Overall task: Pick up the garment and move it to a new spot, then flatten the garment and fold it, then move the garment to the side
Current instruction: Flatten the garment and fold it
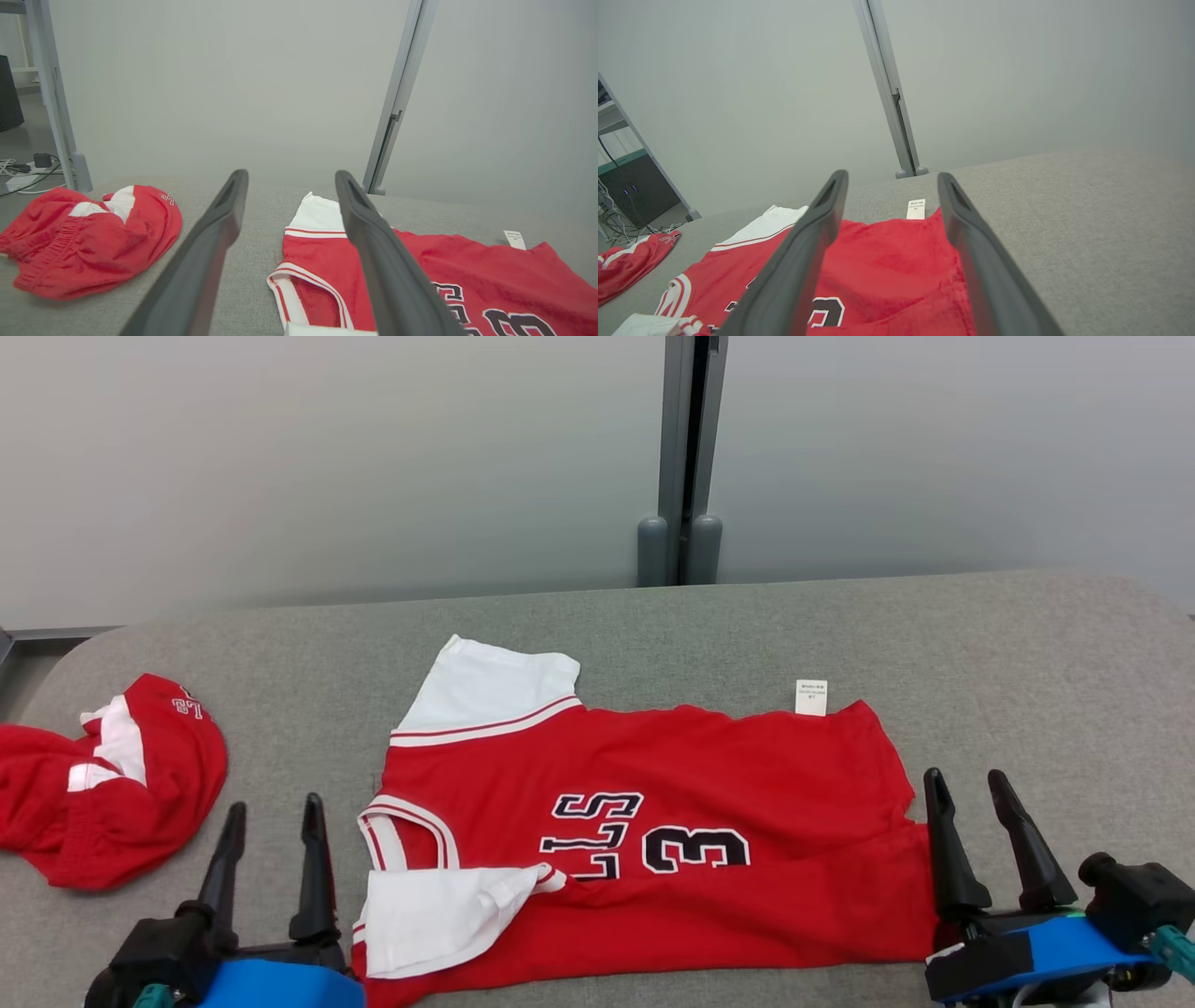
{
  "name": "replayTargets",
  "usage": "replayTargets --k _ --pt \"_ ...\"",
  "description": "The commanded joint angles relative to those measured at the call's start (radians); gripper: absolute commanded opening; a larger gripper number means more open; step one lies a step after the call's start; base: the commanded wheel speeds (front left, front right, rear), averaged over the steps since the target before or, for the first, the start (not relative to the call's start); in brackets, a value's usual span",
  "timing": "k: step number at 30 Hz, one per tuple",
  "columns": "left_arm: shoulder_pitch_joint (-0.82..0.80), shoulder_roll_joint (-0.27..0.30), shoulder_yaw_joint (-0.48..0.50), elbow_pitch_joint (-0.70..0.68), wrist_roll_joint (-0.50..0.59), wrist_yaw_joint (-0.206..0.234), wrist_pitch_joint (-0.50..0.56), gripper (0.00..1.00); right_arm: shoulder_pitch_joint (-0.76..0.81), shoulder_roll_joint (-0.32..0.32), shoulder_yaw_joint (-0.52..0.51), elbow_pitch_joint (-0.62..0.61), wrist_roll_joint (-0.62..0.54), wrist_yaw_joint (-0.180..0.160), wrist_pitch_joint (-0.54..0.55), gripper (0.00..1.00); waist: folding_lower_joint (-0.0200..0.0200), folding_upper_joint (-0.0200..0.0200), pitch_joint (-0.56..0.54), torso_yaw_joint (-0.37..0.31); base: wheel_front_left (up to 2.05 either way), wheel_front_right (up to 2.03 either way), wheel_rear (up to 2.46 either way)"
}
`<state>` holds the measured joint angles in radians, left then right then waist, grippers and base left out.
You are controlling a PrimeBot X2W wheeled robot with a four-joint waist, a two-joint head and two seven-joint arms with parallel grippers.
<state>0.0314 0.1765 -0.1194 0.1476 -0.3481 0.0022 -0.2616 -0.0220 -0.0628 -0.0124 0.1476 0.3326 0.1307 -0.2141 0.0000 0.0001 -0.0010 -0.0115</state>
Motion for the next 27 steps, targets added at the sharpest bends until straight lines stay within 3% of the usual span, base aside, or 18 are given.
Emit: replayTargets --k 1,27 --pt "-0.015 -0.004 0.009 -0.002 0.006 -0.005 -0.005 1.0 -0.016 -0.001 0.001 -0.001 -0.012 0.0 -0.009 1.0 0.0 -0.0001 -0.002 -0.001 0.0 0.0 0.0" --pt "-0.002 -0.03 0.081 0.094 0.104 -0.035 -0.005 1.0 0.025 0.012 -0.031 -0.006 -0.145 0.0 0.062 1.0 0.0 -0.0001 -0.021 0.012 0.0 0.0 0.0"
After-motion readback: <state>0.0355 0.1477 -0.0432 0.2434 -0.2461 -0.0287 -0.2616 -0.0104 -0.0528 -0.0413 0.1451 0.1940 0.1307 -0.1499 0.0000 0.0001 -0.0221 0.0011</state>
